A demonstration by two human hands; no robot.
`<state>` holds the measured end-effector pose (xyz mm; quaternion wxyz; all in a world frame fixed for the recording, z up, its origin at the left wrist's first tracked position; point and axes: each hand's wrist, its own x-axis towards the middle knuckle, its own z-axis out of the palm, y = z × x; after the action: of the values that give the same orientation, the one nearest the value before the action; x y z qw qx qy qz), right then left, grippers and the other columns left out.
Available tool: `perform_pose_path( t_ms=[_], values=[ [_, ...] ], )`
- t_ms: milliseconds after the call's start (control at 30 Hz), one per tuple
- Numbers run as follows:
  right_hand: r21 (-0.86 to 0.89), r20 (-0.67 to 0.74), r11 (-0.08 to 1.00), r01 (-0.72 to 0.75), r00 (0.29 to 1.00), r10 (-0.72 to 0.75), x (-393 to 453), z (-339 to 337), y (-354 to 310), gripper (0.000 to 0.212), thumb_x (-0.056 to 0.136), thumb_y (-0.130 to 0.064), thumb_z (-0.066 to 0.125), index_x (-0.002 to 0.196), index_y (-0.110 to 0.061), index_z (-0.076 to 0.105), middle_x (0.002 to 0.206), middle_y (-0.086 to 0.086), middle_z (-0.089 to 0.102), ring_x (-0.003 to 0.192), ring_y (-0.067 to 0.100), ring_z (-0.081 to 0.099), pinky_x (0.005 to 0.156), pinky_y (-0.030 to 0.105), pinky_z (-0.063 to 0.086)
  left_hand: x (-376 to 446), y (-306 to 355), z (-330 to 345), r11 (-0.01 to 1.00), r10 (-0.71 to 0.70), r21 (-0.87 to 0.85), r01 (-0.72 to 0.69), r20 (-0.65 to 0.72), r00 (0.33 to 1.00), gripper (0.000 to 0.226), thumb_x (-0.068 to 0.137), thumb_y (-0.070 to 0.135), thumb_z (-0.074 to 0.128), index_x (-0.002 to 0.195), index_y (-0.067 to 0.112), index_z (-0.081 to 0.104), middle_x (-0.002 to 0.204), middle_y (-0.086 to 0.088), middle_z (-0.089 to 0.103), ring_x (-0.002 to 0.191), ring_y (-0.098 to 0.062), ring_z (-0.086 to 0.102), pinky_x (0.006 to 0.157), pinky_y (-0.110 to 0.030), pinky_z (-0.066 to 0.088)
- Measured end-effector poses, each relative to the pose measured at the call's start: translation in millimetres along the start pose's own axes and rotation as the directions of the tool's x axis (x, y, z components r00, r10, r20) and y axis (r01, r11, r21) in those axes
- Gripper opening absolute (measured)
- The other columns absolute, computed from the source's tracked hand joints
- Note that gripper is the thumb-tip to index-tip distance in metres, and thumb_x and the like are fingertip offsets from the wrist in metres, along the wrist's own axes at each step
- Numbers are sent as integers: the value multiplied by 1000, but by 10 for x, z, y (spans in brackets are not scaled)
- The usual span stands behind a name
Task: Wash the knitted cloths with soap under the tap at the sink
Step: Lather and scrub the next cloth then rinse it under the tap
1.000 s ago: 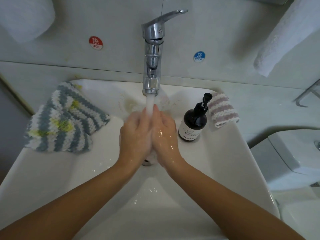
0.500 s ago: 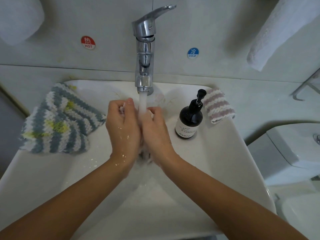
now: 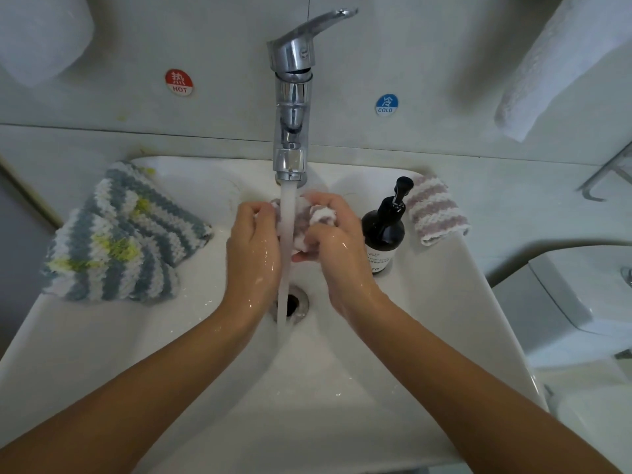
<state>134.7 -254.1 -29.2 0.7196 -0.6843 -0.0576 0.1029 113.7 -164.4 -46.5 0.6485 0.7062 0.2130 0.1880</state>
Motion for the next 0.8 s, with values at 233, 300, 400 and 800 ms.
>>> perform_pose_path(
  t_ms=[233, 300, 400, 800],
  values=[
    [-158, 7, 986, -47, 999, 49, -41, 108, 80, 34, 83, -60, 48, 88, -27, 57, 77, -5, 60, 69, 13, 56, 59, 32, 44, -73, -79, 5, 996, 37, 79, -39, 21, 999, 36, 98, 51, 40, 93, 21, 61, 77, 7, 68, 70, -4, 64, 66, -31, 50],
    [-188, -30, 982, -20, 999, 15, -39, 155, 128, 44, 85, -67, 47, 83, -24, 57, 78, -2, 61, 73, 17, 58, 68, 37, 48, -90, -87, -6, 995, 49, 82, -49, 6, 999, 44, 99, 50, 38, 89, 16, 65, 78, 1, 70, 73, -11, 66, 69, -39, 55],
    [-197, -84, 980, -36, 996, 19, -40, 177, 147, 45, 91, -57, 51, 74, -16, 56, 68, -5, 58, 68, 12, 57, 66, 35, 47, -123, -69, 8, 999, 25, 41, -24, -3, 1000, 50, 98, 51, 44, 76, 13, 66, 68, -1, 68, 66, -15, 66, 65, -39, 55],
    [-210, -59, 976, -60, 997, 48, -13, 127, 158, 16, 94, -39, 54, 105, -28, 50, 90, -11, 60, 79, 5, 59, 66, 26, 49, -2, -38, -22, 994, 74, -75, -83, -112, 991, 31, 101, 31, 46, 76, 16, 53, 69, 3, 58, 58, -4, 55, 59, -22, 46]
  ],
)
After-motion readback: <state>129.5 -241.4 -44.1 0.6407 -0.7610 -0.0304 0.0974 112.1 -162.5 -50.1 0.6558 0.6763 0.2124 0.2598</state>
